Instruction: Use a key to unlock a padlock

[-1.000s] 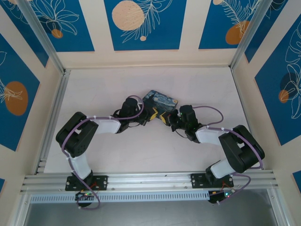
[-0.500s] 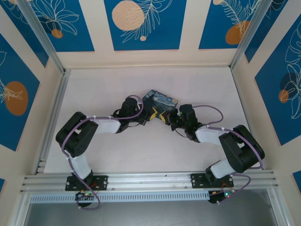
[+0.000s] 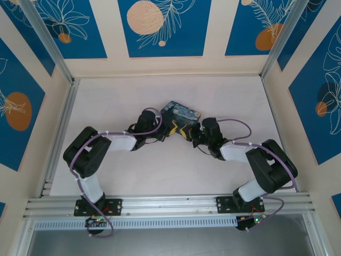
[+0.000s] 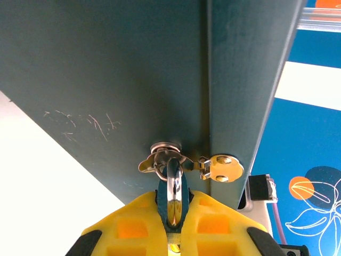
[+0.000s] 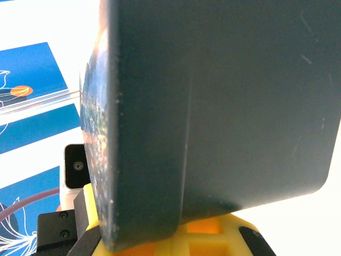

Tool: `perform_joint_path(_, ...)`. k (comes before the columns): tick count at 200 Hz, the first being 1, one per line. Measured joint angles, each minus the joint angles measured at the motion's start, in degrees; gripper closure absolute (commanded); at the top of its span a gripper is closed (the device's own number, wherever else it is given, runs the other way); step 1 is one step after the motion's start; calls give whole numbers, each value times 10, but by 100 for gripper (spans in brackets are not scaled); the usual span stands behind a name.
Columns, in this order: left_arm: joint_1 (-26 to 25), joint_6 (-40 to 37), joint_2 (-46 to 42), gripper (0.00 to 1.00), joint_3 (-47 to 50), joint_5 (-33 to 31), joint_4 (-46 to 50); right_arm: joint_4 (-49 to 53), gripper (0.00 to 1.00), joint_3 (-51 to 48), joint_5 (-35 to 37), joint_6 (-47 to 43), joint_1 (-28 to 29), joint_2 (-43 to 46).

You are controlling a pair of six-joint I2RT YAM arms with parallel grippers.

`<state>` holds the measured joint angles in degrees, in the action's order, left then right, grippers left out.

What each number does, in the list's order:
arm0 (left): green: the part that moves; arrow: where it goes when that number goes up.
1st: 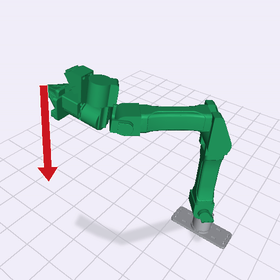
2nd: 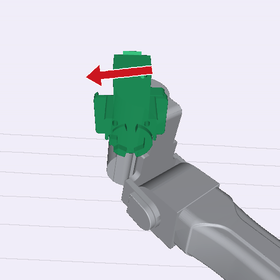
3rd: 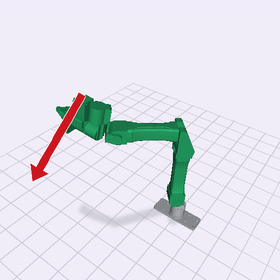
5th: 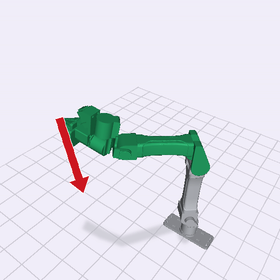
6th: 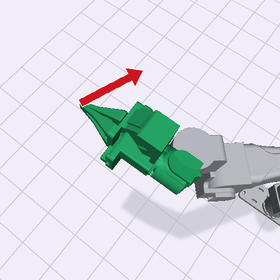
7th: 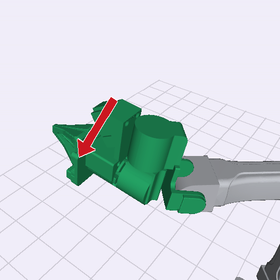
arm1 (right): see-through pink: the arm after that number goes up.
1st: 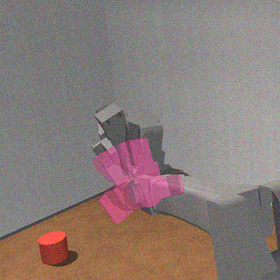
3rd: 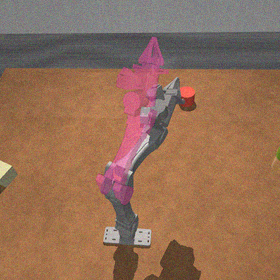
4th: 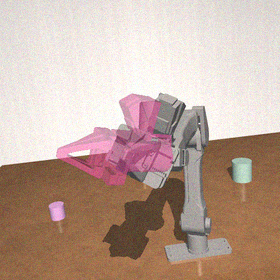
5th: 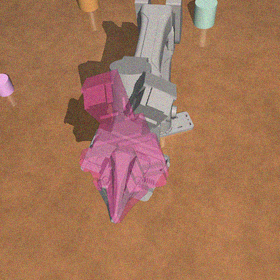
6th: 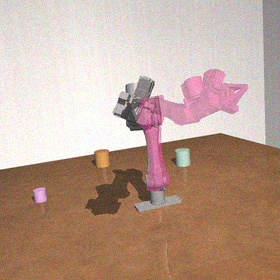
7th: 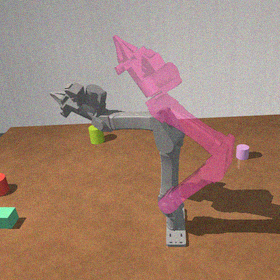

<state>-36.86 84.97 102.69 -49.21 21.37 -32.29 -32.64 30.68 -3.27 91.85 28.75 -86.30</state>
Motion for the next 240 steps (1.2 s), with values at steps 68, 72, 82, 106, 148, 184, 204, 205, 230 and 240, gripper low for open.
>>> perform_joint_path(68, 0, 1, 0, 100, -2, -10, -2, -27, 100, 0, 21, 58, 13, -14)
perform_joint_path(72, 0, 1, 0, 100, -2, -11, -2, -30, 100, 0, 23, 62, 14, -16)
perform_joint_path(82, 0, 1, 0, 100, -2, -14, -2, -41, 100, -2, 28, 73, 16, -20)
perform_joint_path(106, 0, 2, 2, 100, -2, -19, -1, -67, 100, -7, 40, 98, 21, -32)
perform_joint_path(148, 0, 2, 2, 100, -2, -32, -2, -107, 100, -7, 71, 146, 34, -56)
perform_joint_path(184, 0, 2, 4, 100, -2, -32, -4, -129, 100, -1, 86, 163, 41, -73)
perform_joint_path(204, 0, 2, 4, 100, -2, -33, -10, -137, 100, 0, 92, 164, 42, -76)
perform_joint_path(205, 0, 2, 4, 100, -2, -33, -10, -137, 100, 0, 92, 164, 42, -77)
perform_joint_path(230, 0, 2, 4, 100, -2, -35, -14, -141, 100, 1, 93, 164, 41, -78)
perform_joint_path(240, 0, 2, 4, 100, -2, -36, -14, -146, 100, 1, 93, 163, 39, -82)
